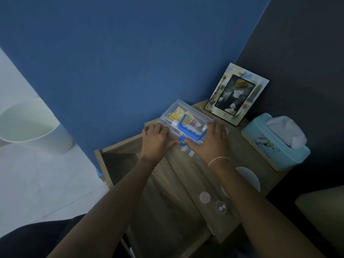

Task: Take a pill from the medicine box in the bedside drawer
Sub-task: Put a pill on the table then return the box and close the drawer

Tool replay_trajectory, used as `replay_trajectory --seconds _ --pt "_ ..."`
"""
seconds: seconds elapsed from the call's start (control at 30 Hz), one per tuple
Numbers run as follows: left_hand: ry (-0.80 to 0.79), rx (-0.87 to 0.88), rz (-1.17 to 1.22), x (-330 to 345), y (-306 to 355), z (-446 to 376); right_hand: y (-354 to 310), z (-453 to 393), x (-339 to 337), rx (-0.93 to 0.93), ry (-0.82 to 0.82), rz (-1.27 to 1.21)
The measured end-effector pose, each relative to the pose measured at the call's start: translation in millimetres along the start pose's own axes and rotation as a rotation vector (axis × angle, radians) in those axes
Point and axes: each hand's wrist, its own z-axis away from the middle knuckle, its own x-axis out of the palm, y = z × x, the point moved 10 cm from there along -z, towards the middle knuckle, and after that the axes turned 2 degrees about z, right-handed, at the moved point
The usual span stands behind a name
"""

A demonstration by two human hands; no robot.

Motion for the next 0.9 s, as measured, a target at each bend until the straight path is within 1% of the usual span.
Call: replay_trajectory --seconds 0.1,0.17,0.2,0.27,0.33,0.37,0.4,0.43,0.5,0.53,0.6,0.73,0.8,0.9 --pt "-0.007 -0.014 0.003 -2.2 1.0 -0.3 -3.3 1.8 -2.7 -0.025 0.024 -0.022" --pt "0.026 -0.013 0.069 -9.8 0.9 0.9 -0.9 5.2 -5.4 -0.036 0.044 -0.128" --pt "0.043 -0.026 0.125 -14.1 -1.6 1.0 4.4 9.3 -6.6 0.001 0.053 -0.225" --pt "0.093 -0.078 0.219 -25.0 -9.7 -3.4 25.5 21.0 -4.0 0.178 0.102 -0.434" --pt "0.135 -0.149 0.316 -30.1 -19.4 -14.3 44.1 36.2 1.9 0.377 0.208 -0.632" --pt "0.139 -0.184 0.4 -29.7 -22.3 -22.3 48.4 41.2 7.3 0.442 0.242 -0.732" --pt "0.116 -0.232 0.514 -25.8 -24.2 -30.8 50.5 43.6 15.5 0.502 0.244 -0.84" --pt "0.059 -0.303 0.64 -19.4 -24.2 -38.2 51.4 44.4 24.8 0.565 0.224 -0.953" --pt "-0.114 -0.478 0.856 0.5 -19.2 -47.0 52.7 45.9 41.3 0.67 0.164 -1.095" --pt "-0.189 -0.542 0.923 9.4 -15.4 -48.5 53.6 46.6 44.7 0.697 0.145 -1.112" --pt "-0.249 -0.563 0.942 15.4 -9.8 -50.5 54.5 46.3 46.2 0.701 0.119 -1.12" --pt "-0.247 -0.559 0.859 10.4 -19.2 -40.3 52.5 52.1 44.7 0.725 0.067 -1.141" --pt "-0.24 -0.539 0.827 -1.9 -25.1 -33.3 44.8 60.6 42.4 0.744 0.029 -1.134" --pt "-0.229 -0.511 0.764 -32.8 -36.2 -20.2 24.7 76.3 37.1 0.719 -0.028 -1.143"
